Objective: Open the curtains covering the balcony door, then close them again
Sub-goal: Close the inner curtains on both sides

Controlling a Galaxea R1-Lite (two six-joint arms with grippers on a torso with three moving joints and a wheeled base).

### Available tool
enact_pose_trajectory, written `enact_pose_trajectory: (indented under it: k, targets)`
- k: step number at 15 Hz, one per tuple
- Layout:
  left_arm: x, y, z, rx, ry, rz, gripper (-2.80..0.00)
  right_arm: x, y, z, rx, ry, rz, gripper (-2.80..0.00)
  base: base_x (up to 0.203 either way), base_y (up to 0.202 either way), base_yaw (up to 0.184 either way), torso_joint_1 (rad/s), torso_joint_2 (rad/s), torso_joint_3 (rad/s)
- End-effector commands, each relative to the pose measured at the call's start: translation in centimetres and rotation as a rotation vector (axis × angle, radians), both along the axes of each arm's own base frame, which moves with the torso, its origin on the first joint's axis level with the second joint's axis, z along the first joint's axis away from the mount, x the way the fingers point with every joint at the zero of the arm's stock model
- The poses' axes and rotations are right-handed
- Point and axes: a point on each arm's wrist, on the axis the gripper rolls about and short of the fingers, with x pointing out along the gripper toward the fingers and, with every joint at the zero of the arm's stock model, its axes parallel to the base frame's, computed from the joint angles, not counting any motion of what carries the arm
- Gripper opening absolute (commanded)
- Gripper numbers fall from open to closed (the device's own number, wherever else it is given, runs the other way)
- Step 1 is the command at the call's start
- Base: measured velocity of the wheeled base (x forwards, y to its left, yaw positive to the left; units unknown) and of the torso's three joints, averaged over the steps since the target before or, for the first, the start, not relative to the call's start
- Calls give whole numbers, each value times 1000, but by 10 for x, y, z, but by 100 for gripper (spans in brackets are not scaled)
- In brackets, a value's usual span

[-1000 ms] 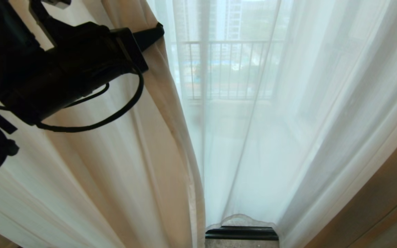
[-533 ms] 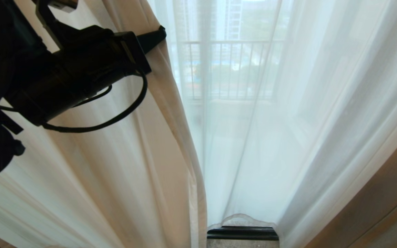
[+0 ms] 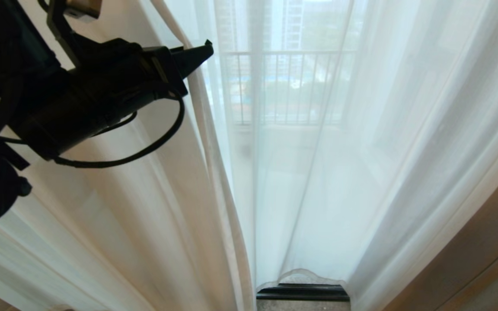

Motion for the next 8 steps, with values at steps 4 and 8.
enact_pose_trajectory:
  k: [4, 8]
  targets:
    - [0, 62, 20, -26, -82, 326, 0, 0, 0, 0, 0, -1, 1, -280, 0, 0, 0, 0, 0, 0]
    - [-3, 114, 39, -5, -170, 562, 0, 0, 0, 0, 0, -1, 1, -280, 0, 0, 0, 0, 0, 0]
